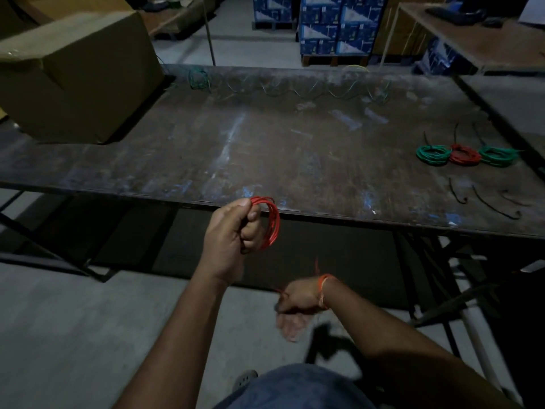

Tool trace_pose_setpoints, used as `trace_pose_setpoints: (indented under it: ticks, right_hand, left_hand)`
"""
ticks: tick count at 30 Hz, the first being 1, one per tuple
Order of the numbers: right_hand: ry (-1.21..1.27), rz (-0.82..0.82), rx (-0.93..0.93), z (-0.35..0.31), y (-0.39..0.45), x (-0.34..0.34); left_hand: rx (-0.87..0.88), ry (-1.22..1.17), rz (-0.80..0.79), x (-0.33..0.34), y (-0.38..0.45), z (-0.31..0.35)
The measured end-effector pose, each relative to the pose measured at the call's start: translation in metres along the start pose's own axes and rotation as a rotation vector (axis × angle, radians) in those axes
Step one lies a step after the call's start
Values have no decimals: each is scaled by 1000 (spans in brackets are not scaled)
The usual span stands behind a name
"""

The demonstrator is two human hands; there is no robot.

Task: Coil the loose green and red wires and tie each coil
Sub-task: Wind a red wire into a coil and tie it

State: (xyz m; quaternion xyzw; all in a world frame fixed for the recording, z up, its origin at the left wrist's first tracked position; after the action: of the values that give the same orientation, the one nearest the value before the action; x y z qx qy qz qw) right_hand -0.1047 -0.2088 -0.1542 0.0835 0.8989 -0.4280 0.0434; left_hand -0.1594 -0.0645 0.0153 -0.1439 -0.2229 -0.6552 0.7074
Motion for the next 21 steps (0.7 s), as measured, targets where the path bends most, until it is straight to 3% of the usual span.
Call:
trace_pose_setpoints:
  ticks: [1,3,5,7,8,10,11,15,17,18,19,20,21]
  right_hand:
    - [-137,90,88,10,0,-8]
    - [-232,574,47,12,-2,-30]
    - [23,948,-333,-5,-20,-33]
    - [97,1098,-581,-9,-26,-26]
    - [-3,1093,-527,-5,-21,-25]
    - [-194,852,-208,12,-4,-26]
    - [-180,814,-167,15,-5,-30]
    - [253,1305,-746,-13,-51,-52]
    - [131,1421,-803,-22,-64,-54]
    - [-14,1357,-707,-22,-58,-57]
    - [-181,1173,-535,-20,-49,-57]
    - [-264,1008,-382,-15,-43,-58]
    - [-234,952,-344,-16,-43,-59]
  left_hand:
    - [2,10,6,-1,-1,0]
    - [9,10,13,-5,-2,-1]
    - [10,-16,21,-9,-1,-3]
    - [3,-36,38,-11,2,-3]
    - [0,-38,42,-11,3,-3]
    - [-7,-24,43,-9,5,-4]
    - [-9,-17,44,-8,5,-5]
    - [-14,-49,53,-10,8,-9]
    - [-17,-63,63,-10,10,-11]
    - [-16,-66,62,-9,11,-12]
    - [-15,-67,58,-9,12,-13]
    - [-13,-68,52,-8,12,-13]
    - [-10,-68,50,-8,12,-12]
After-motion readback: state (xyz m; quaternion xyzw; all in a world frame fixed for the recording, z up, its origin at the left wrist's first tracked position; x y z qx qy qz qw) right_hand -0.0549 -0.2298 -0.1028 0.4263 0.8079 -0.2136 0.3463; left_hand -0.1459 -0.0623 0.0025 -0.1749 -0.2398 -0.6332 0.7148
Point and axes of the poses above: each hand's wrist, its own y-axis towards the middle knuckle, its own x-axis out of the palm, z = x × y, the point moved 2 cm from there along y, towards the middle knuckle, and after that the axes turned 4 degrees about -z, right-handed, at the moved point
